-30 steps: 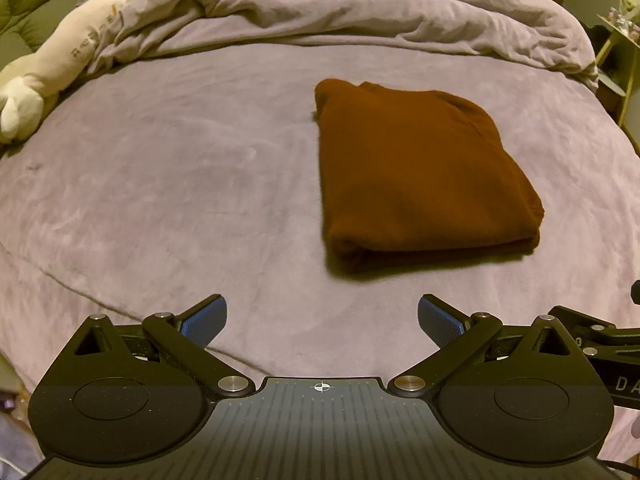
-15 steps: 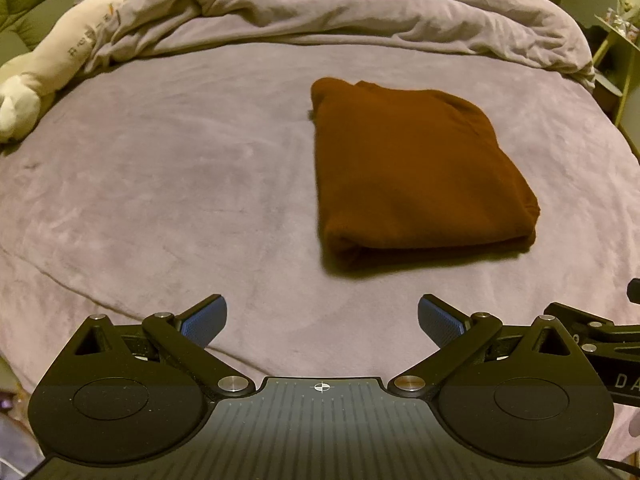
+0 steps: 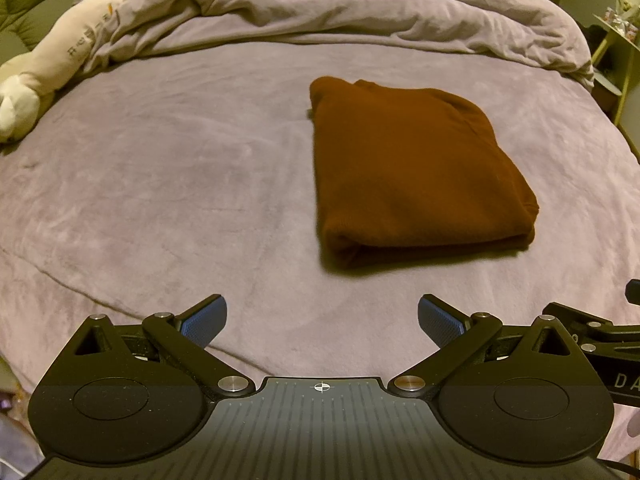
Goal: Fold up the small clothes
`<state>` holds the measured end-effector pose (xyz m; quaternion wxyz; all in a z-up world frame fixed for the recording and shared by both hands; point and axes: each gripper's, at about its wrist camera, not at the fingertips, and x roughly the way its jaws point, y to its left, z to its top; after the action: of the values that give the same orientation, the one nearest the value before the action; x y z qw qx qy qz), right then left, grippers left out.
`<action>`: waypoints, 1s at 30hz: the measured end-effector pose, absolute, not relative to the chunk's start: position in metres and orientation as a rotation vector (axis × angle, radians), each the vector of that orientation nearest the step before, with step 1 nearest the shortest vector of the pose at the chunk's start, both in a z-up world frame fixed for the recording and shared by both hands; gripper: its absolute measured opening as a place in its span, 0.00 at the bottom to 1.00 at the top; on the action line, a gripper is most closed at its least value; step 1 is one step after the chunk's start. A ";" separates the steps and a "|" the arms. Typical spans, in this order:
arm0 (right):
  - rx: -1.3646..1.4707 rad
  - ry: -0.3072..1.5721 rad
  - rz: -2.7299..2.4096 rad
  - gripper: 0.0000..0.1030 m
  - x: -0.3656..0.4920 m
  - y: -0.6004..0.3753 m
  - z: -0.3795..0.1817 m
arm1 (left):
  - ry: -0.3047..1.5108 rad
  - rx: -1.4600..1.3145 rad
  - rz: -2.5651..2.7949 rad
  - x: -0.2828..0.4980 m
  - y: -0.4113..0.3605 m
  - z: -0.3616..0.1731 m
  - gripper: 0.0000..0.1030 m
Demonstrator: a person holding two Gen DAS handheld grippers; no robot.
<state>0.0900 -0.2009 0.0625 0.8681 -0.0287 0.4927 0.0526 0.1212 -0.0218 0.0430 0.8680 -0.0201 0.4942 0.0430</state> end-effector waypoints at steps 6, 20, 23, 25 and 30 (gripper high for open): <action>-0.058 1.030 0.115 0.96 0.089 -0.201 0.062 | 1.037 -0.042 0.091 0.121 -0.023 0.043 1.00; -0.051 1.024 0.116 0.96 0.087 -0.200 0.063 | 1.035 -0.042 0.089 0.119 -0.024 0.042 1.00; -0.049 1.023 0.117 0.96 0.087 -0.201 0.062 | 1.035 -0.043 0.087 0.119 -0.024 0.042 1.00; -0.049 1.021 0.117 0.96 0.087 -0.201 0.063 | 1.035 -0.043 0.088 0.119 -0.024 0.042 1.00; -0.047 1.019 0.117 0.96 0.087 -0.201 0.063 | 1.033 -0.042 0.086 0.119 -0.024 0.042 1.00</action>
<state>0.0873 -0.2009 0.0630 0.8710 -0.0222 0.4876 0.0562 0.1189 -0.0241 0.0418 0.8684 -0.0203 0.4938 0.0411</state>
